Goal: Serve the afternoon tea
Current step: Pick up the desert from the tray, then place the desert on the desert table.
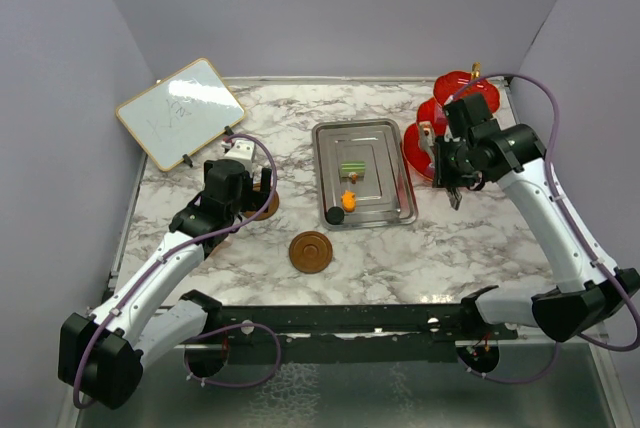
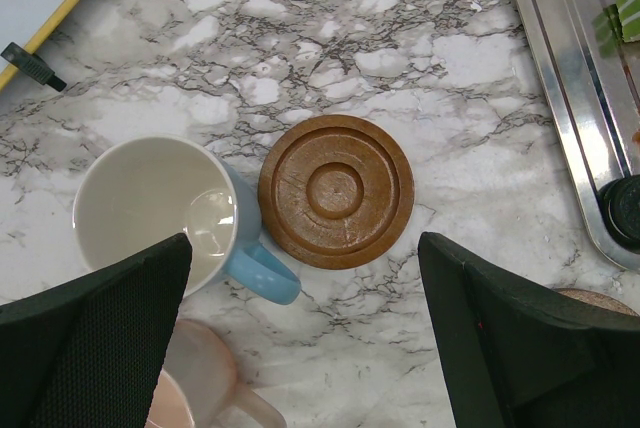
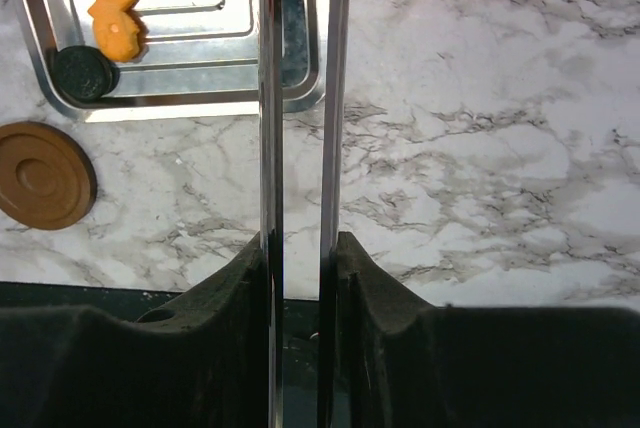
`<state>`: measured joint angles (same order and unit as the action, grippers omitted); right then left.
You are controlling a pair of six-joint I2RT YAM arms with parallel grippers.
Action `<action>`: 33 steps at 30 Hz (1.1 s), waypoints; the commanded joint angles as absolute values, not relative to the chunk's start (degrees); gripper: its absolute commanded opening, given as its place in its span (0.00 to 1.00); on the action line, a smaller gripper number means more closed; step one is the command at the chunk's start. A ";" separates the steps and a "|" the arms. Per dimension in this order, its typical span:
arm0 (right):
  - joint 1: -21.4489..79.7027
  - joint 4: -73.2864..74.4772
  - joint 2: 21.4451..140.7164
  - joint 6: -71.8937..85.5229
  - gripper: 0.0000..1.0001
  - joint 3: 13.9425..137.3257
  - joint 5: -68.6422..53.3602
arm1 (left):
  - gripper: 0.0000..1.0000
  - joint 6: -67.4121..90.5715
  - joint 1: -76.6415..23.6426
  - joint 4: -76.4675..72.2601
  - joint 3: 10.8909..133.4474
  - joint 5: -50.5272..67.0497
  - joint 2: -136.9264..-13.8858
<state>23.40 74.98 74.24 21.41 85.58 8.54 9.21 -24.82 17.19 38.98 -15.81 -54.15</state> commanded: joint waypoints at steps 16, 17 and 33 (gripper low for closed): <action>11.38 71.79 76.42 16.87 0.17 86.66 4.35 | 0.99 8.72 -24.60 16.09 39.86 -14.50 -53.98; 10.77 71.51 76.71 16.39 0.17 86.69 3.29 | 0.99 8.70 -24.61 16.11 39.82 -14.50 -54.01; 8.00 68.73 80.58 14.09 0.22 84.18 0.53 | 0.99 8.70 -24.55 16.09 39.90 -14.45 -54.44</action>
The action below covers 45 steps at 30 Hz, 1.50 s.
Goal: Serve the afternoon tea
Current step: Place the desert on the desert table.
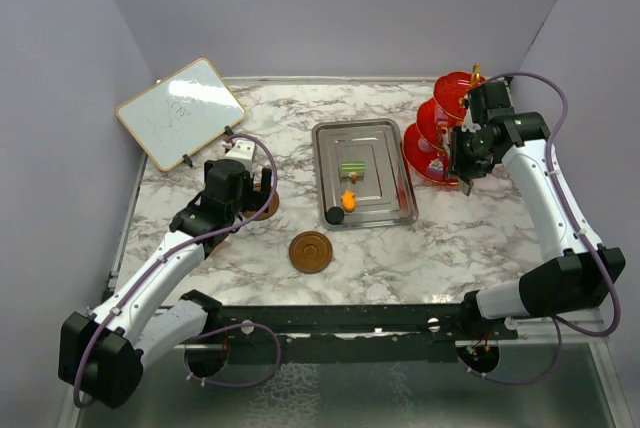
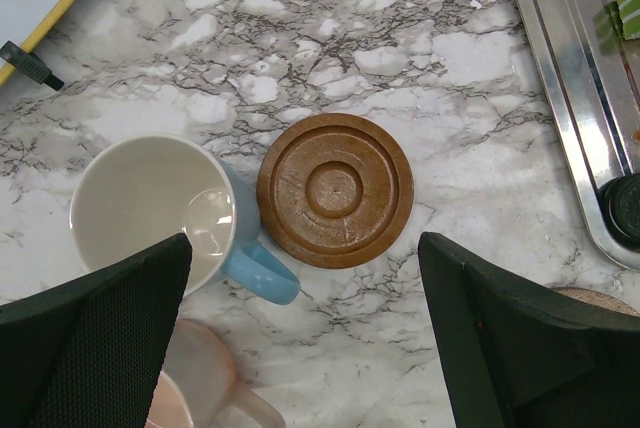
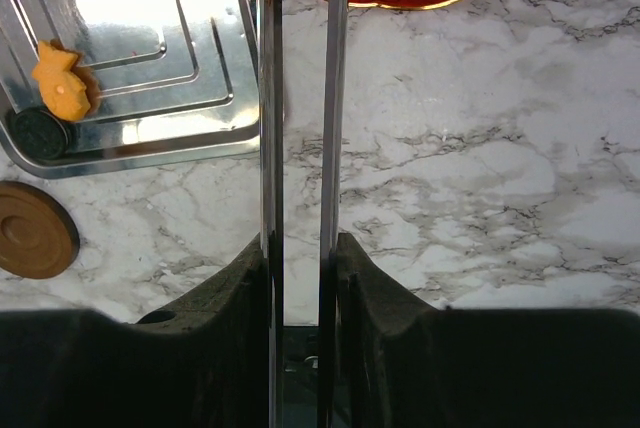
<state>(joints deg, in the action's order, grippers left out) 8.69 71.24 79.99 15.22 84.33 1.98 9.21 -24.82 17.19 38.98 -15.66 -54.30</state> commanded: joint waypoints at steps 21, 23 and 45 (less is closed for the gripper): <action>7.51 70.29 80.22 14.35 0.36 86.20 2.33 | 0.99 8.70 -24.61 16.11 40.01 -14.33 -54.44; 7.56 70.35 80.06 14.35 0.37 86.05 2.37 | 0.99 8.70 -24.61 16.09 40.00 -14.33 -54.42; 7.54 70.79 74.05 15.07 0.38 85.12 -3.66 | 0.99 8.88 -24.56 16.06 39.99 -13.71 -54.39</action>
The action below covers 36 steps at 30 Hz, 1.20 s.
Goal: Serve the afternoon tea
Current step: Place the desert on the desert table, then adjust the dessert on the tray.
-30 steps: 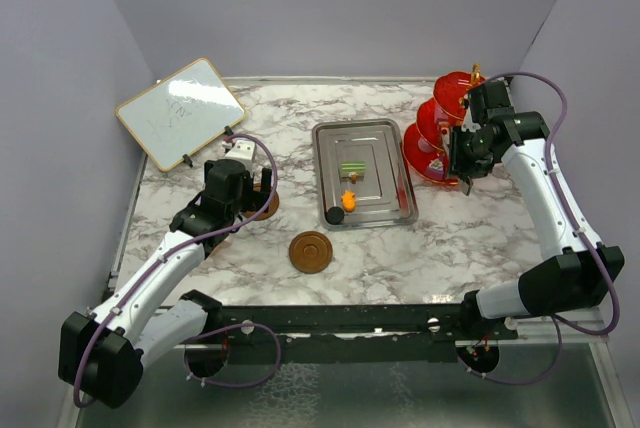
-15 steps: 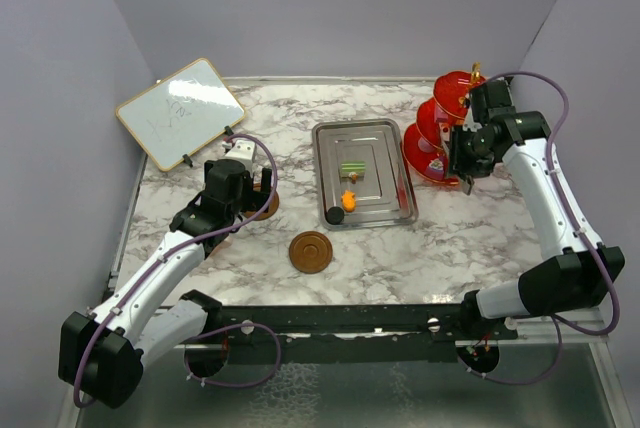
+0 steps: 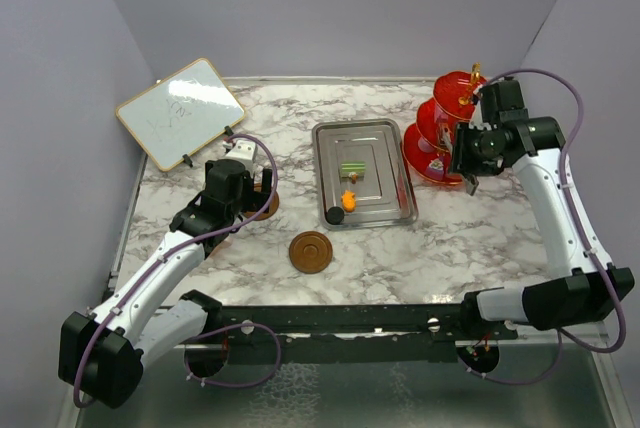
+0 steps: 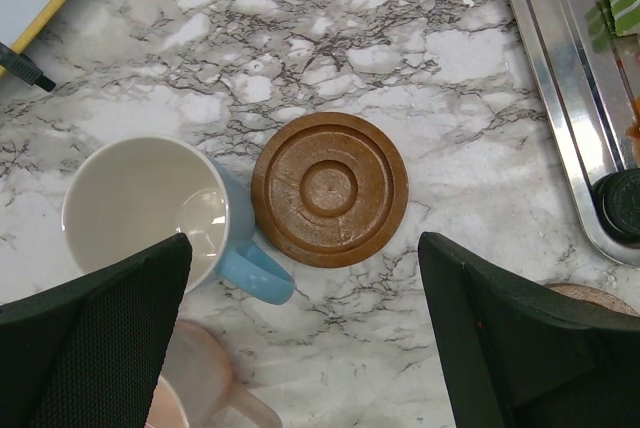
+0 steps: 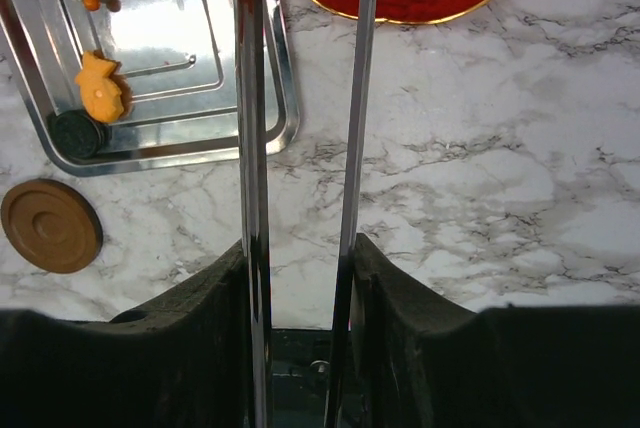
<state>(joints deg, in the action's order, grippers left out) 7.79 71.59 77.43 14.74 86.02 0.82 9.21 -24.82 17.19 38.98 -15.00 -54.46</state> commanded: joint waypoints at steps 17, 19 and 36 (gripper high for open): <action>7.58 66.46 69.71 7.40 0.34 78.38 -26.70 | 0.99 8.90 -24.61 16.09 40.08 -13.75 -54.42; 7.68 65.50 70.31 7.24 0.34 77.40 -28.07 | 0.99 8.90 -24.58 16.10 40.05 -13.95 -54.36; 24.40 56.85 78.08 0.71 0.35 73.75 -10.96 | 0.99 8.79 -24.61 16.16 40.17 -14.42 -54.77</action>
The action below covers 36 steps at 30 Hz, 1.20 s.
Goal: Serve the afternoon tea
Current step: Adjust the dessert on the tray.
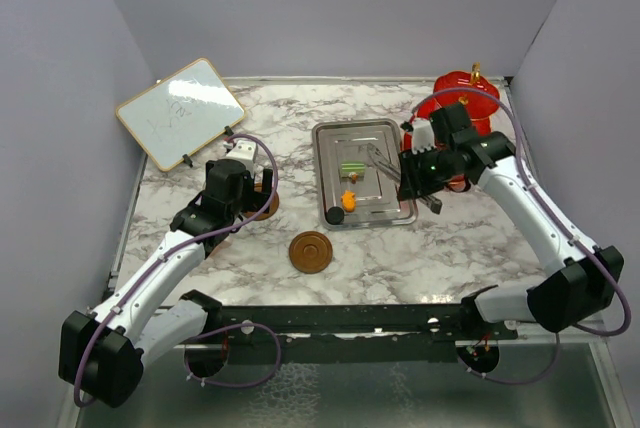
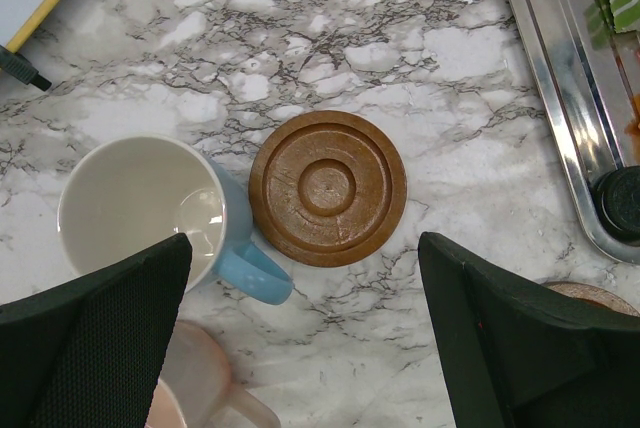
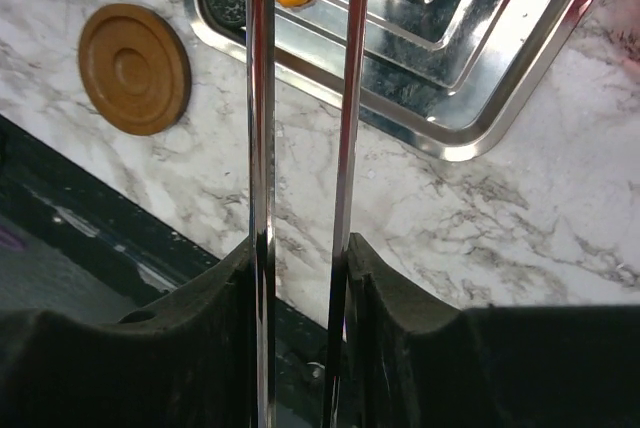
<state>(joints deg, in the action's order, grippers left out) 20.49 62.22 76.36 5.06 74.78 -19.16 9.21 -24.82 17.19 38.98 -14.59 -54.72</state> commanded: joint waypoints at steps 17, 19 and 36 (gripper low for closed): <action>31.60 40.42 80.20 -25.23 0.36 62.55 1.49 | 0.99 8.61 -24.56 16.31 40.16 -14.85 -54.79; 31.64 39.48 80.44 -26.42 0.38 62.03 1.59 | 0.99 8.61 -24.61 16.32 40.21 -15.00 -54.73; 31.98 37.21 86.89 -30.64 0.41 62.74 6.25 | 0.99 8.44 -24.61 16.18 40.19 -15.13 -54.68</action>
